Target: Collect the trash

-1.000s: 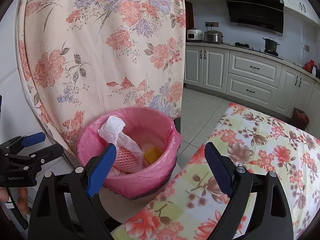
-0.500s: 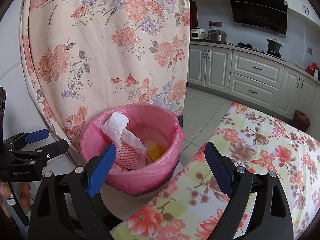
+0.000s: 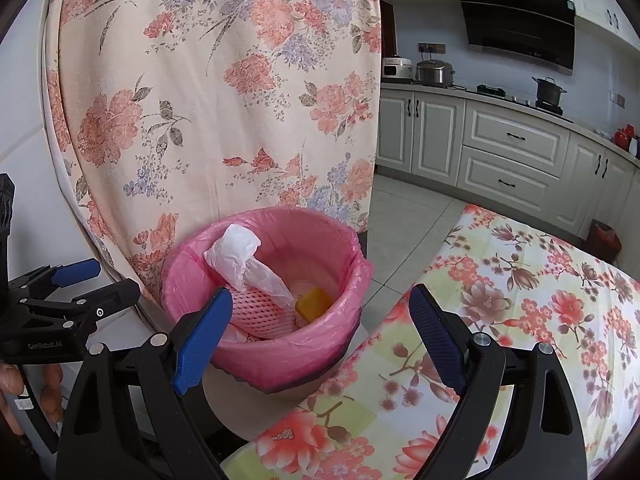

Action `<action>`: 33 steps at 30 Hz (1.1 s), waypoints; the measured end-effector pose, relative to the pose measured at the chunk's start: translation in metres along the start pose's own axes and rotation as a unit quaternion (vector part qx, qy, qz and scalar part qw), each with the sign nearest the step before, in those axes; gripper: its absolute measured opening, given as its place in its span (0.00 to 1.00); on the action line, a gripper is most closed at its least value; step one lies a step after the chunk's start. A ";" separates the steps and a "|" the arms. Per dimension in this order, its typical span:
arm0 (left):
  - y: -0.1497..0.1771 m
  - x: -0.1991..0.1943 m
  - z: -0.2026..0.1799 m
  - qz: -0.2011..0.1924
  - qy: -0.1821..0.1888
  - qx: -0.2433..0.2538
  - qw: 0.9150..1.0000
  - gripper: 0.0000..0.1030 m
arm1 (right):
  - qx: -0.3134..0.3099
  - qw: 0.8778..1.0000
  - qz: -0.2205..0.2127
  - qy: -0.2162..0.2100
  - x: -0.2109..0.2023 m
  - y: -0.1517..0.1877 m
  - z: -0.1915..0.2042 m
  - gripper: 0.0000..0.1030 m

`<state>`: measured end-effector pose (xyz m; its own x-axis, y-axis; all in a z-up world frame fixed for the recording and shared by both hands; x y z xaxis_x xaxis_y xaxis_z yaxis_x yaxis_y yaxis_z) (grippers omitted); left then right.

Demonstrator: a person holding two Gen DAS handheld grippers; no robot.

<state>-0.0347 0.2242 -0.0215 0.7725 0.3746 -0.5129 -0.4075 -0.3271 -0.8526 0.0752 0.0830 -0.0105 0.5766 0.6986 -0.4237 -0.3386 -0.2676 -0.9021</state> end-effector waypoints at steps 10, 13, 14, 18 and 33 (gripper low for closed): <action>-0.001 -0.001 -0.001 -0.002 0.000 0.003 1.000 0.95 | -0.001 1.000 0.002 -0.003 0.000 0.001 0.001 0.82; -0.001 -0.001 -0.001 -0.002 0.001 0.002 1.000 0.95 | 0.000 1.000 0.002 -0.003 0.000 0.001 0.001 0.82; 0.000 -0.001 -0.001 -0.002 0.000 0.002 1.000 0.95 | -0.001 1.000 0.002 -0.003 0.001 0.001 0.002 0.82; -0.001 -0.001 0.000 -0.002 -0.001 0.002 1.000 0.95 | -0.001 1.000 0.003 -0.002 0.002 0.002 0.002 0.82; -0.002 -0.001 0.001 -0.003 -0.002 0.000 1.000 0.95 | 0.000 1.000 0.003 -0.003 0.002 0.002 0.002 0.82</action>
<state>-0.0355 0.2257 -0.0192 0.7727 0.3801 -0.5083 -0.4034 -0.3241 -0.8557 0.0744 0.0847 -0.0134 0.5698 0.7008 -0.4292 -0.3432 -0.2717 -0.8991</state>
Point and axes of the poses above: each gripper's, at about its wrist camera, not at the fingertips, and x roughly the way its jaws point, z to its left, y to its underside, the point moved 10 cm from there along x, roughly the way its jaws point, and after that the axes turned 9 degrees about -z, right-handed, at the moved point
